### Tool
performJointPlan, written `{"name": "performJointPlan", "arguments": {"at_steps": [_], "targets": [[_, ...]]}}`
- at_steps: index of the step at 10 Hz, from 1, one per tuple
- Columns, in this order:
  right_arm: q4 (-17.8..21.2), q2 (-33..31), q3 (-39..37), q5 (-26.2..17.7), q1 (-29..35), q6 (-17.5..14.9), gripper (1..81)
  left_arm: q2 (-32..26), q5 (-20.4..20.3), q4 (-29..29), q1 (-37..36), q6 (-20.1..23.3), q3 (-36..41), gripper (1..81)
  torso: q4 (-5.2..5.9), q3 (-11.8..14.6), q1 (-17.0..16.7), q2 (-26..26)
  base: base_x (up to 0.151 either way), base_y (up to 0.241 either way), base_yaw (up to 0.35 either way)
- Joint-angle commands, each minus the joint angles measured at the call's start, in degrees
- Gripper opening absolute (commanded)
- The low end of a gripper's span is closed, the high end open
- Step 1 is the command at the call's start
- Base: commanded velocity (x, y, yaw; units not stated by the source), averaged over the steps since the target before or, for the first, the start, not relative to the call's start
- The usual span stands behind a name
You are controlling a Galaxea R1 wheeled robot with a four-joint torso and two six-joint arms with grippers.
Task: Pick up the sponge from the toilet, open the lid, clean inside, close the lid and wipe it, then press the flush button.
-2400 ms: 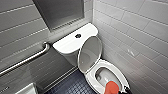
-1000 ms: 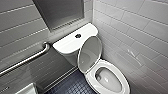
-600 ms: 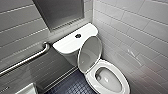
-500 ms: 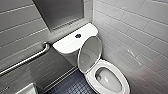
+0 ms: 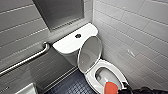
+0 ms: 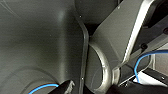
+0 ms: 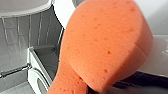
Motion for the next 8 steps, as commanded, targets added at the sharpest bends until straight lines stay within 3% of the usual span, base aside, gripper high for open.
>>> {"name": "performJointPlan", "arguments": {"at_steps": [1, 4, 8], "targets": [[0.14, 2.56, -2.38, -9.26, 10.94, 1.66, 1.0, -0.62, 4.88, 0.14, 1.04, 0.22, 1.34, 81.1, 0.0, 0.0, 0.0, 0.0, 0.0, 0.0, 0.0], [0.14, 10.11, -7.3, -12.16, 16.48, 2.63, 1.0, -0.62, 4.96, 0.14, 1.04, 0.21, 1.34, 81.1, 0.0, 0.0, 0.0, 0.0, 0.0, 0.0, 0.0], [0.23, 18.64, -15.82, -9.55, 20.98, 3.41, 1.0, -0.53, 5.05, 0.14, 1.04, 0.13, 1.34, 81.1, 0.0, 0.0, 0.0, 0.02, 0.0, 0.0, 0.0]]}}
